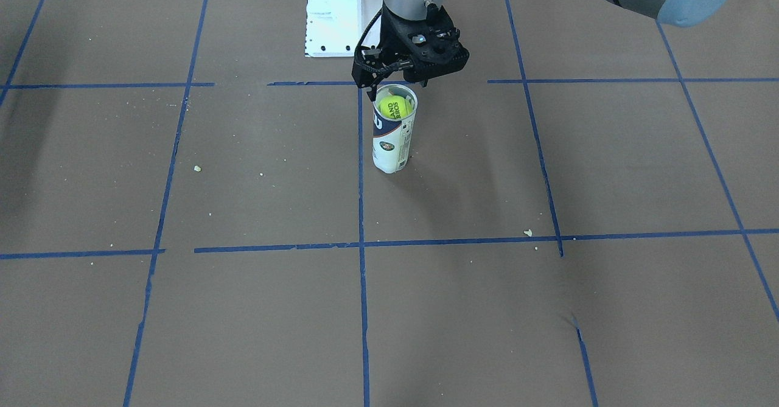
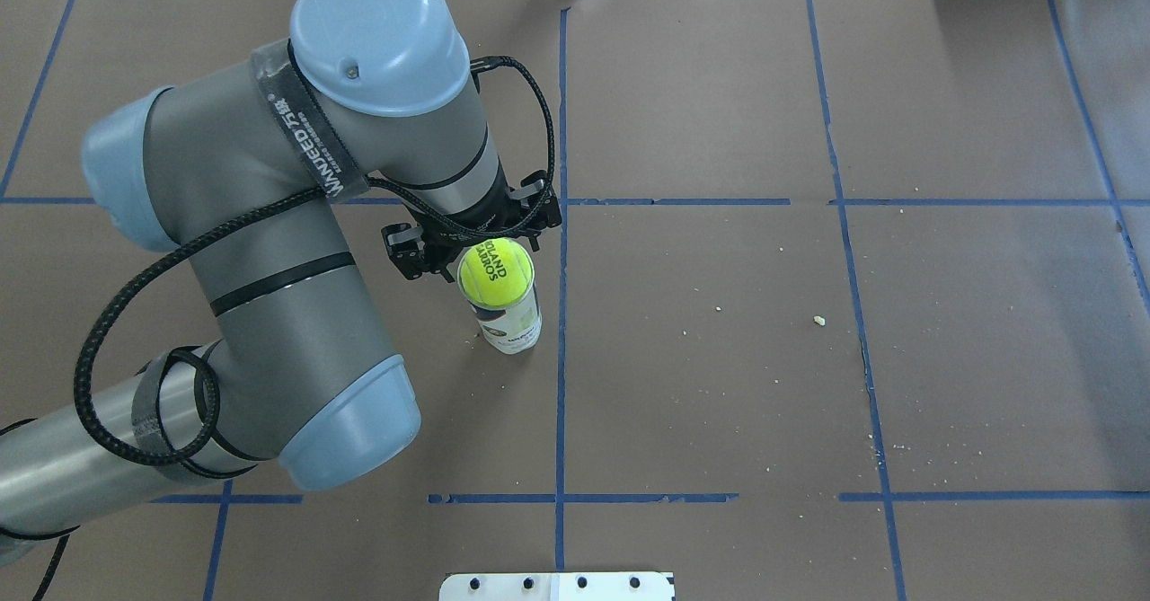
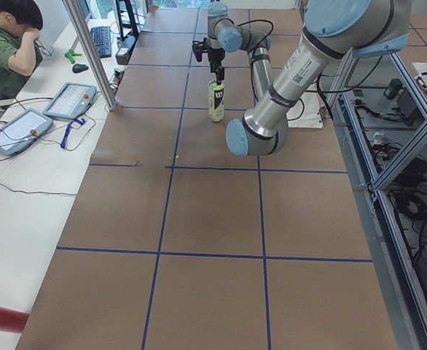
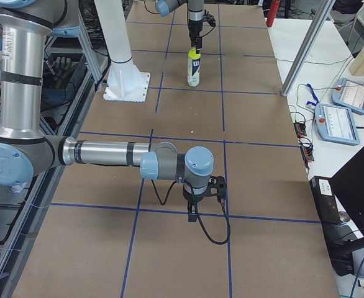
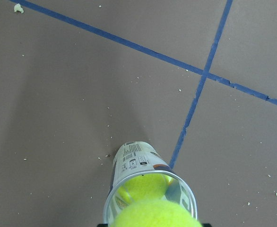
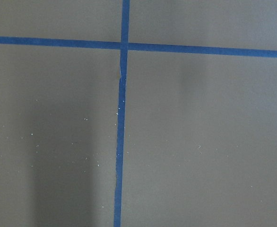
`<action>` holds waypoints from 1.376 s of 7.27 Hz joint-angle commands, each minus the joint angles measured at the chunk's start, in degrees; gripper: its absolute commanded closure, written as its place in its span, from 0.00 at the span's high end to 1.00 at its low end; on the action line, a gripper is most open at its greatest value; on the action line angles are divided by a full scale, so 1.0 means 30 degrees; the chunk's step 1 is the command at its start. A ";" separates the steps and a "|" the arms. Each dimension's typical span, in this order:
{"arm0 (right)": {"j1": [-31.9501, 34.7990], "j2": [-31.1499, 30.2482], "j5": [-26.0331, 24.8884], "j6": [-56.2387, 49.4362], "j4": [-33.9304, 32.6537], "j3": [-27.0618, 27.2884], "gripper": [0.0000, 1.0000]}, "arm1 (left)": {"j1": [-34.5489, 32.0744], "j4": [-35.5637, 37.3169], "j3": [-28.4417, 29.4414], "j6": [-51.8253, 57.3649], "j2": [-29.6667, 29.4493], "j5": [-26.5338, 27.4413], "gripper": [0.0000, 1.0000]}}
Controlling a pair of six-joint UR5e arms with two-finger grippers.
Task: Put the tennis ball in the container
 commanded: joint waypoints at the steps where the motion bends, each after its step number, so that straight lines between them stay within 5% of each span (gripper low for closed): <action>1: -0.0001 0.0009 0.0000 0.0000 0.0000 -0.0009 1.00 | -0.0012 0.0029 -0.0083 0.0000 0.0022 0.0000 1.00; 3: -0.0001 -0.0020 0.0000 0.0000 0.0000 -0.0009 1.00 | -0.0128 0.0001 -0.0666 0.0261 0.0342 0.0000 1.00; 5: -0.0001 0.0009 0.0000 0.0000 0.0000 -0.0009 1.00 | -0.0391 -0.0175 -0.3438 0.4108 0.3636 -0.0058 1.00; 8: -0.0001 -0.0020 0.0000 0.0000 -0.0029 -0.0009 1.00 | -0.3953 -0.3996 -0.3747 1.0761 0.8644 -0.0815 1.00; 10: -0.0001 0.0009 0.0000 0.0000 0.0000 -0.0009 1.00 | -0.7145 -0.6117 -0.3571 1.5738 1.2311 -0.3070 1.00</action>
